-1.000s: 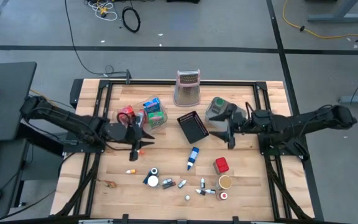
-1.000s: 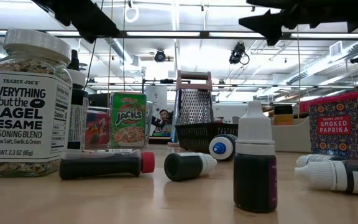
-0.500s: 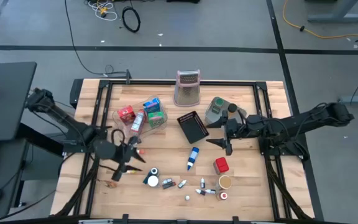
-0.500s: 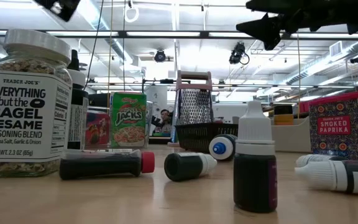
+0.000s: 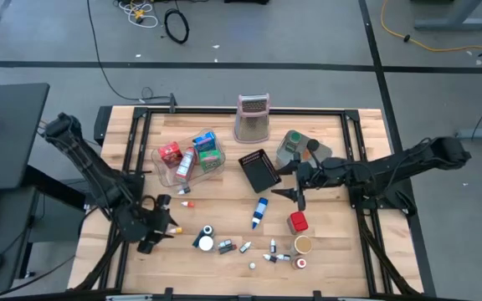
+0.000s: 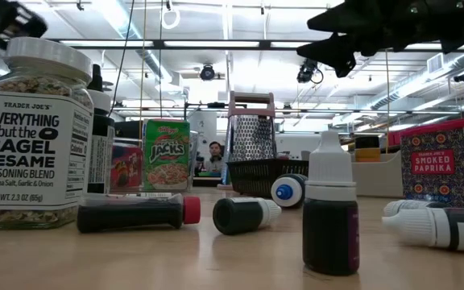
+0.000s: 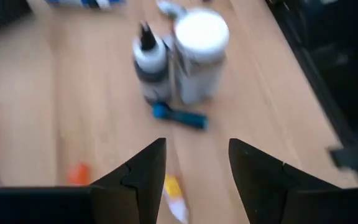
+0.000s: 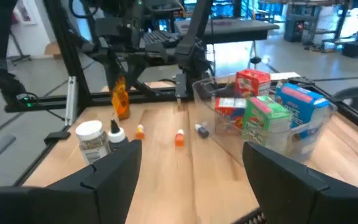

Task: Pick & Place Kitchen Items
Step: Put the white seasoning bottle into the gray bin

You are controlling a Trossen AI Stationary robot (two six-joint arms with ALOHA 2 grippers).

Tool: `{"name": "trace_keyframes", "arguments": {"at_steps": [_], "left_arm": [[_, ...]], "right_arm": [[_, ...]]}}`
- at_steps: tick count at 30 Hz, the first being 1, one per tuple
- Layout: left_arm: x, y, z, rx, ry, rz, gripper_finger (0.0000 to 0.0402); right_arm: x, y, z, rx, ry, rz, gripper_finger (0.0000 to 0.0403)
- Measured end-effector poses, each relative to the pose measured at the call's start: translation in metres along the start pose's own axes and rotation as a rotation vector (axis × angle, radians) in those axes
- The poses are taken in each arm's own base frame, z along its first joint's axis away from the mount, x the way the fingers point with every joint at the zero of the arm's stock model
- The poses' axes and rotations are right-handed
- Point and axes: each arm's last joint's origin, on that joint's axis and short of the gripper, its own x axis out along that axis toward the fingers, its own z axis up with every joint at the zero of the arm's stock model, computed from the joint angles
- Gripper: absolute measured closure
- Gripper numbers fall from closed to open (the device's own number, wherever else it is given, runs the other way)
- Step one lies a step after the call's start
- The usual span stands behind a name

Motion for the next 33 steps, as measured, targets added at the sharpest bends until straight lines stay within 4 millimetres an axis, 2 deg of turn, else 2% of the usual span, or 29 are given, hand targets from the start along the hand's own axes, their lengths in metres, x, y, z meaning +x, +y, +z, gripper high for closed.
{"name": "trace_keyframes", "arguments": {"at_steps": [3,6,14,23,28,33], "left_arm": [[0.01,-0.003,0.006,0.001,-0.057,0.055,0.0217],[0.024,-0.007,0.013,-0.073,-0.122,0.088,0.0216],[0.057,-0.014,0.032,-0.124,-0.254,0.064,0.0215],[0.09,-0.019,0.03,-0.147,-0.238,0.026,0.016],[0.098,-0.021,0.029,-0.146,-0.242,0.034,0.0134],[0.098,-0.023,0.031,-0.091,-0.273,0.029,0.0125]], "right_arm": [[0.007,0.003,-0.003,-0.002,-0.01,0.049,0.0115],[0.012,0.005,-0.008,-0.012,-0.005,0.065,0.0115],[0.019,0.003,-0.016,-0.011,0.032,0.016,0.0115],[0.019,0.003,-0.016,-0.009,0.026,0.017,0.0115],[0.019,0.003,-0.016,-0.002,0.025,0.017,0.0115],[0.019,0.003,-0.016,0.024,0.025,0.018,0.0115]]}}
